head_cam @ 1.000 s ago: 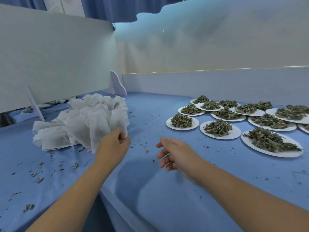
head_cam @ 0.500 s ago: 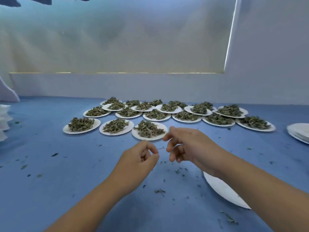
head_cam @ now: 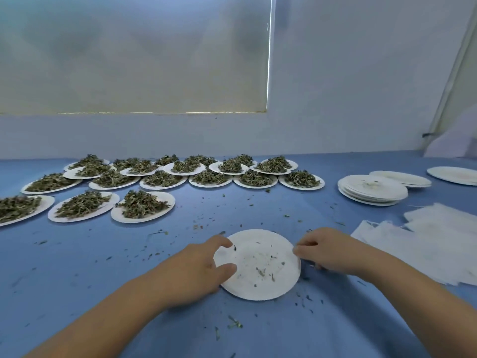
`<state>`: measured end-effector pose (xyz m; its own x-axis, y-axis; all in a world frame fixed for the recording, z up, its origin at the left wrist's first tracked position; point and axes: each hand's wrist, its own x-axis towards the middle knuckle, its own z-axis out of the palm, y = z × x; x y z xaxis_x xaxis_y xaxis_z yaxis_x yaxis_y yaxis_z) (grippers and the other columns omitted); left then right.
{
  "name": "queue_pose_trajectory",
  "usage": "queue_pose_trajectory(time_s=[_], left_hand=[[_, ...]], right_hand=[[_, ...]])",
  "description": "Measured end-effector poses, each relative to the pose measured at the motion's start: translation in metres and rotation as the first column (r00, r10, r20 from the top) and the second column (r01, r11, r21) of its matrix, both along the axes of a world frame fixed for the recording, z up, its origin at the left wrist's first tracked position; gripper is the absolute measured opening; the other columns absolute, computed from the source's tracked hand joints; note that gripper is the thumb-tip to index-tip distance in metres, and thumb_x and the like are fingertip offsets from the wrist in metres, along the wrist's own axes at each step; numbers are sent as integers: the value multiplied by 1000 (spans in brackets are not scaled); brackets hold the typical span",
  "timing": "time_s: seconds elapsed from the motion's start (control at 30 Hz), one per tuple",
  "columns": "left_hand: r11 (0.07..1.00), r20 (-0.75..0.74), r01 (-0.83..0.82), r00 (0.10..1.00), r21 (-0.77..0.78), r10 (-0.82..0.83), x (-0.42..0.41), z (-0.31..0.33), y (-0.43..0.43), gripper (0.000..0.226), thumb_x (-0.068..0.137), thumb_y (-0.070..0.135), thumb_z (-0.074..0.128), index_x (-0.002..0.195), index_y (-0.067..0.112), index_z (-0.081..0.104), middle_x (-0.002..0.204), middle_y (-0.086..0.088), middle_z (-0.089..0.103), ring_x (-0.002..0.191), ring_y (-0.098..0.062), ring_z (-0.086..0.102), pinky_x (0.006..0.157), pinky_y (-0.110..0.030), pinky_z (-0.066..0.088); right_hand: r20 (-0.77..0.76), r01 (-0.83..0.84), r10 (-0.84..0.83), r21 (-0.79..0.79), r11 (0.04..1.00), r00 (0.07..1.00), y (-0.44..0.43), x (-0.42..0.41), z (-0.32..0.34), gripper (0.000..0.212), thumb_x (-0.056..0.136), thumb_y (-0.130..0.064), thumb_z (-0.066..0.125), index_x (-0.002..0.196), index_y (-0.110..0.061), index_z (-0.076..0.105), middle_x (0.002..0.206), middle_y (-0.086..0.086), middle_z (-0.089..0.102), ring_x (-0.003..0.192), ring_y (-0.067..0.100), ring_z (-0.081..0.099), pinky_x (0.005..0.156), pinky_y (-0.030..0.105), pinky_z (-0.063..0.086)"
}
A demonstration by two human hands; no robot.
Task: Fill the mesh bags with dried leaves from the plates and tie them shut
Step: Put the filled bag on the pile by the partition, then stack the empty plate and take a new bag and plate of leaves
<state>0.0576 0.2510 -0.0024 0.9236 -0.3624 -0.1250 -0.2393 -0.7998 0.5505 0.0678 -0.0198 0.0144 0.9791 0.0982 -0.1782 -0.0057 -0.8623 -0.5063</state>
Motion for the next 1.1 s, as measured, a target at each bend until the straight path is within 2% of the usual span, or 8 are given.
queue_pose_trajectory(time_s=[0.23,0.33,0.4,0.57,0.73,0.8,0.9,1.1], left_hand=[[977,10,-186,982,-103,188,6,-7,-16,48,89,65,37,133,50,24,70,16,71,55,1,60,53,-16,44],[955,25,-224,972,-193,233,12,-10,-21,45,90,64,37,132,50,25,73,16,72,69,-7,66,60,-19,49],[938,40,-232,967,-259,250,18,-12,-27,46,92,60,37,134,46,26,74,15,72,62,0,63,63,-23,47],[817,-38,-305,944,-490,329,45,-10,-53,35,95,50,42,128,41,34,72,10,73,40,-6,48,52,-26,41],[614,-62,-355,893,-705,445,78,-2,-84,27,96,42,44,121,36,45,72,3,70,39,-9,41,45,-25,36],[673,26,-316,894,-668,446,81,-8,-88,28,96,42,43,123,34,46,75,1,68,44,-9,47,47,-29,39],[888,243,-203,915,-413,323,78,-25,-88,32,97,43,43,127,32,42,72,0,62,60,-8,58,58,-34,49],[891,254,-168,922,-422,294,82,-30,-86,31,96,40,46,127,34,44,64,9,55,62,-6,58,71,-33,53]], right_hand=[[62,67,-69,25,997,996,3,3,-12,32,89,-31,55,75,-3,53,74,17,41,65,15,39,61,29,29],[77,143,-153,126,982,985,0,8,-15,26,88,-23,58,88,3,63,63,6,55,53,15,48,54,24,37],[60,206,-224,219,954,973,-3,12,-14,16,86,-17,61,89,-3,69,54,2,62,46,12,53,48,21,41],[-117,348,-349,589,730,930,-22,21,-6,2,86,-3,64,85,-1,65,58,9,60,48,15,54,44,23,44],[-229,434,-413,736,520,882,-62,31,-1,8,88,2,60,80,0,60,62,11,55,51,16,50,45,24,43],[-234,455,-470,775,438,851,-82,37,3,11,89,2,59,78,0,58,62,10,53,51,16,50,44,24,44],[-230,471,-557,815,337,798,-115,53,10,13,90,2,57,78,-2,56,63,9,48,54,16,47,40,19,46],[-241,438,-699,892,115,674,-174,90,13,6,95,-1,52,90,-1,54,71,9,52,61,13,49,38,15,46]])
